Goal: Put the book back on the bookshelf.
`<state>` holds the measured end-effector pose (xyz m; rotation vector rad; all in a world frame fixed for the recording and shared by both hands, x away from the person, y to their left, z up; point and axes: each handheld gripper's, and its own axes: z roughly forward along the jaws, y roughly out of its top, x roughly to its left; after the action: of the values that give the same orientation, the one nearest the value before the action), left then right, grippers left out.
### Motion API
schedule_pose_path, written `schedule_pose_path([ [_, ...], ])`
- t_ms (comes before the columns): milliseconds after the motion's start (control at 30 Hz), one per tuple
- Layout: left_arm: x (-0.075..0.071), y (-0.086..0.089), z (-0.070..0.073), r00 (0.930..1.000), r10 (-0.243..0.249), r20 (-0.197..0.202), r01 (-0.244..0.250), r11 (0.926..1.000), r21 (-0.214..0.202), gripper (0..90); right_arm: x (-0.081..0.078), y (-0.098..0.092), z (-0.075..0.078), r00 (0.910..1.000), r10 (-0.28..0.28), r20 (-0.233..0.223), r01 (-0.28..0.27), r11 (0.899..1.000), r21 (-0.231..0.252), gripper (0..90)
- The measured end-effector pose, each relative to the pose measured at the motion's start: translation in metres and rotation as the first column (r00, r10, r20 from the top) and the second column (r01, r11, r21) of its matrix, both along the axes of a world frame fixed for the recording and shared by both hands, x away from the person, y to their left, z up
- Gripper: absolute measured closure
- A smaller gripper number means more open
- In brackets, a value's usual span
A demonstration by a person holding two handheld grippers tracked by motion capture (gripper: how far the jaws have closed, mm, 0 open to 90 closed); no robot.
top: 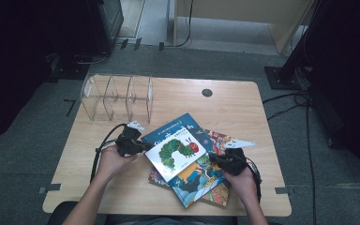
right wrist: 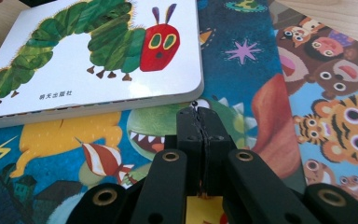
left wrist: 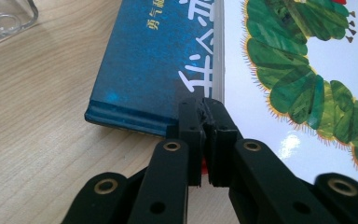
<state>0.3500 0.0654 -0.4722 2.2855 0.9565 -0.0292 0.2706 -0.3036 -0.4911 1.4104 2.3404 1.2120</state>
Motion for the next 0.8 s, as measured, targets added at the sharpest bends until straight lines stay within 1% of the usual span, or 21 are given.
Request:
schedule_pose_path([
  [100, 0.0, 0.0, -0.001, 0.9996, -0.01, -0.026, 0.01, 0.9998, -0.016, 88.7, 0.001, 0.002, -0.001, 1.0, 0.006, 0.006, -0.006, 1.0, 0.001, 89.4],
  [167, -0.003, -0.001, -0.001, 0.9995, -0.015, -0.029, 0.015, 0.9997, -0.022, 89.2, 0.002, 0.003, -0.001, 0.9999, 0.01, 0.005, -0.01, 1.0, 0.008, 89.6],
  [267, -0.005, -0.003, -0.001, 0.9992, -0.03, -0.028, 0.029, 0.9994, -0.017, 89.0, 0.004, 0.004, -0.002, 0.9999, 0.014, 0.005, -0.014, 1.0, 0.014, 89.5],
  [400, -0.007, -0.004, -0.001, 0.9987, -0.036, -0.036, 0.035, 0.9991, -0.022, 88.9, 0.006, 0.006, -0.002, 0.9998, 0.02, 0.008, -0.02, 1.0, 0.019, 89.6],
  [433, -0.009, -0.004, -0.002, 0.9982, -0.032, -0.051, 0.03, 0.9988, -0.04, 88.9, 0.007, 0.006, -0.003, 0.9997, 0.022, 0.008, -0.022, 1.0, 0.022, 89.5],
  [500, -0.011, -0.002, -0.003, 0.9977, -0.03, -0.06, 0.027, 0.9984, -0.049, 88.8, 0.009, 0.007, -0.003, 0.9997, 0.025, 0.007, -0.025, 0.999, 0.026, 89.5],
  [700, -0.017, 0.001, -0.003, 0.9973, -0.013, -0.073, 0.01, 0.9986, -0.051, 88.4, 0.015, 0.01, -0.003, 0.9992, 0.04, 0.004, -0.04, 0.999, 0.037, 89.8],
  [800, -0.02, 0.005, -0.002, 0.9971, 0.006, -0.076, -0.009, 0.9989, -0.045, 83.3, 0.019, 0.012, -0.004, 0.9986, 0.052, 0.003, -0.052, 0.998, 0.039, 89.8],
])
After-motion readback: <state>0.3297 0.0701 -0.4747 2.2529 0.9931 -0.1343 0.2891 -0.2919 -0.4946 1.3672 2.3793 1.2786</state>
